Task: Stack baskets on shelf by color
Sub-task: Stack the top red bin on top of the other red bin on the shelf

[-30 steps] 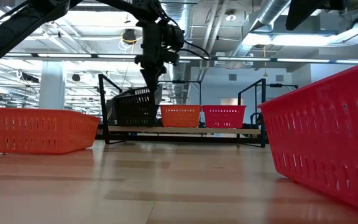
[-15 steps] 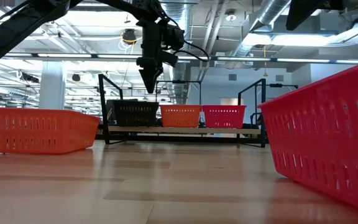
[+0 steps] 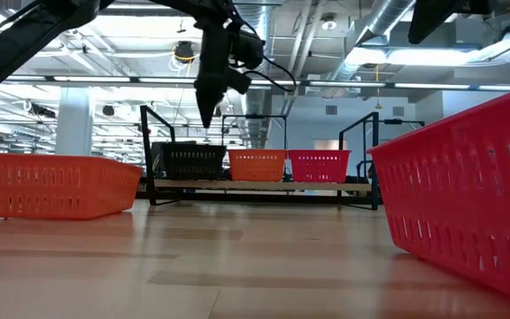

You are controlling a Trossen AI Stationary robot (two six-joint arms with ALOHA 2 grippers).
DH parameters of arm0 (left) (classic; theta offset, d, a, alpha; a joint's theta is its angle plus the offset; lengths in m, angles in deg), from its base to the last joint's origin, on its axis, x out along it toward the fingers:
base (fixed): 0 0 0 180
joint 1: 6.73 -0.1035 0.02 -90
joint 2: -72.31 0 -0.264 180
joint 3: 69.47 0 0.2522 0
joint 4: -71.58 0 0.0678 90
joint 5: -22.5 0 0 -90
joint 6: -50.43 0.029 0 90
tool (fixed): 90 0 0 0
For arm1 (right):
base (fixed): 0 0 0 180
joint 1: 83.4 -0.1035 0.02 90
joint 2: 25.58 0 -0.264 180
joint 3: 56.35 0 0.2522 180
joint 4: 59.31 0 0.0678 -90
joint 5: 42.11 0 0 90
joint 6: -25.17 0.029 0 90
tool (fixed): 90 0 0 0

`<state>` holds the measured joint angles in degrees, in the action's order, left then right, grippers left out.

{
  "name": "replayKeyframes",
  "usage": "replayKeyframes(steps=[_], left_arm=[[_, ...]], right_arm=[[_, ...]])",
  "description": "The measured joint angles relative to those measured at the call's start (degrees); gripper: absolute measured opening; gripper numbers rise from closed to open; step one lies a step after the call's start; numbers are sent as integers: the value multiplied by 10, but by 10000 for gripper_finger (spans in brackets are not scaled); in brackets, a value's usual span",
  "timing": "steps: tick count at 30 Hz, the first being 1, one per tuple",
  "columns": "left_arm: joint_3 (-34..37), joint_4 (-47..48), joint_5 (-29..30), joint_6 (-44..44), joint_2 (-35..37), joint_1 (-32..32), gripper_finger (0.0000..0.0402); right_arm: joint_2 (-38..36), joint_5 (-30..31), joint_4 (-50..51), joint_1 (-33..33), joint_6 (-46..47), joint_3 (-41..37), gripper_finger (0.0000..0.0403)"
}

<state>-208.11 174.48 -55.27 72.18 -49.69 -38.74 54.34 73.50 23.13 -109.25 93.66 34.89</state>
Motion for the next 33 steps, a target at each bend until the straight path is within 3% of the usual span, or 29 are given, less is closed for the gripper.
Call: replayKeyframes(steps=[6,11,17,22,28,33], left_arm=[[-3,9,-135,-146,19,43,42],[-3,9,-144,-195,53,126,5],[2,7,-39,-281,115,237,6],[58,9,45,-398,201,297,7],[236,9,94,-601,361,320,15],[393,-4,101,-792,484,315,26]], right_arm=[[0,0,1,0,-2,0,1],[0,-1,0,0,-35,0,1],[0,-2,-1,-6,-62,0,1],[0,-3,-1,-21,-71,0,1],[0,-2,-2,-35,-75,0,1],[0,-2,-6,-38,-75,0,1]])
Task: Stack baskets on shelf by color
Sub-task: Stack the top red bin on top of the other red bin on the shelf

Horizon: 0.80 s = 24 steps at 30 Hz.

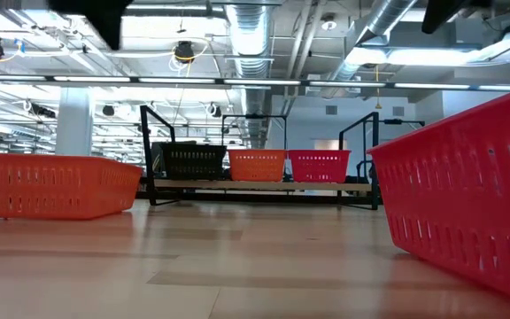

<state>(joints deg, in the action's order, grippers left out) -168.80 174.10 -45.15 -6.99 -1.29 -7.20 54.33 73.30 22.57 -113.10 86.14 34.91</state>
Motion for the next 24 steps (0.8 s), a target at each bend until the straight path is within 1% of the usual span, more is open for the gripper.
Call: replayKeyframes(steps=[2,4,7,9,13,16,20,22,24], left_arm=[[52,0,-4,-72,35,0,33],[99,1,-7,-125,61,0,43],[164,-8,-10,-181,87,0,61],[203,-26,-11,-203,98,0,74],[270,-38,-14,-240,103,0,103],[312,-43,-11,-314,103,-7,128],[366,-69,-11,-435,103,-19,157],[390,-87,-12,-468,103,-26,168],[410,-117,-12,-475,103,-33,175]], right_arm=[[0,0,-4,0,0,0,1],[0,2,-8,0,-3,0,1],[0,8,-20,0,-14,0,1],[0,16,-25,0,-18,0,1],[0,19,-40,0,-32,0,1],[0,21,-47,0,-41,0,1],[0,21,-46,0,-41,0,1],[0,24,-46,0,-41,0,1],[0,27,-47,0,-42,0,1]])
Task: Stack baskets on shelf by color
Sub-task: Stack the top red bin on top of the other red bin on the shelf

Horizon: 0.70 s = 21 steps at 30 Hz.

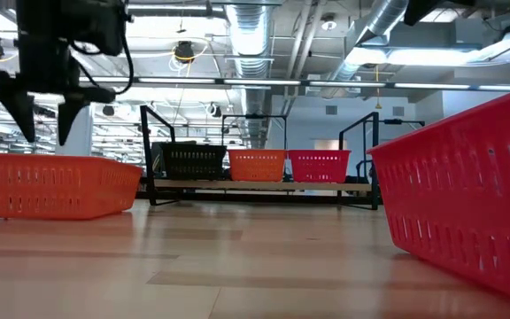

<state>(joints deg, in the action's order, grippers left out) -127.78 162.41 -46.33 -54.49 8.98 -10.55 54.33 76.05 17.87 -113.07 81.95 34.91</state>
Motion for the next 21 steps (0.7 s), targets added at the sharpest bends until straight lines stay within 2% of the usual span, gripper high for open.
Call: replayKeyframes(steps=[8,14,21], left_arm=[[55,-118,2,14,0,-43,184],[65,-121,8,26,0,-81,184],[65,-146,31,88,0,-125,184]], right_arm=[[0,4,-5,0,-20,0,1],[0,4,-6,-5,-20,0,1],[0,4,-6,-21,-18,0,1]])
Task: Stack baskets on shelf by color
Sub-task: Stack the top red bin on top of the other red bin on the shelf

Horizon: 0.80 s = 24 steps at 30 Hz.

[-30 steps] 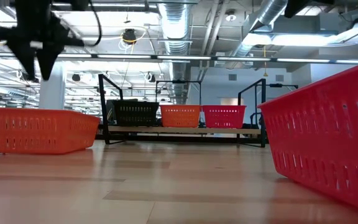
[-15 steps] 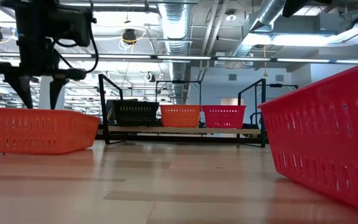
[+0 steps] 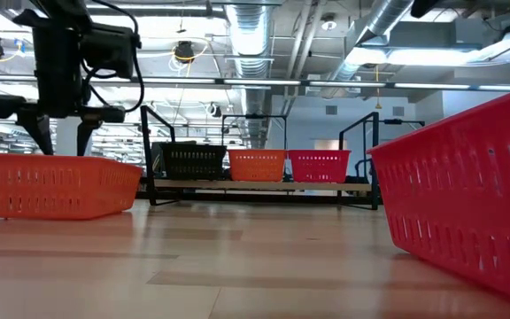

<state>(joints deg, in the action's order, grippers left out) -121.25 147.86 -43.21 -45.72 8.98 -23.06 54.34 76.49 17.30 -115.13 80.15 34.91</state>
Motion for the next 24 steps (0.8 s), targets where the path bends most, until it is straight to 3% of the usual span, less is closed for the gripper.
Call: replayKeyframes(steps=[18,24], left_arm=[[0,-12,-52,80,-5,-72,184],[0,-34,-94,181,-5,-85,184]], right_arm=[[0,11,-24,-6,-11,0,1],[0,19,-31,-9,-20,0,1]])
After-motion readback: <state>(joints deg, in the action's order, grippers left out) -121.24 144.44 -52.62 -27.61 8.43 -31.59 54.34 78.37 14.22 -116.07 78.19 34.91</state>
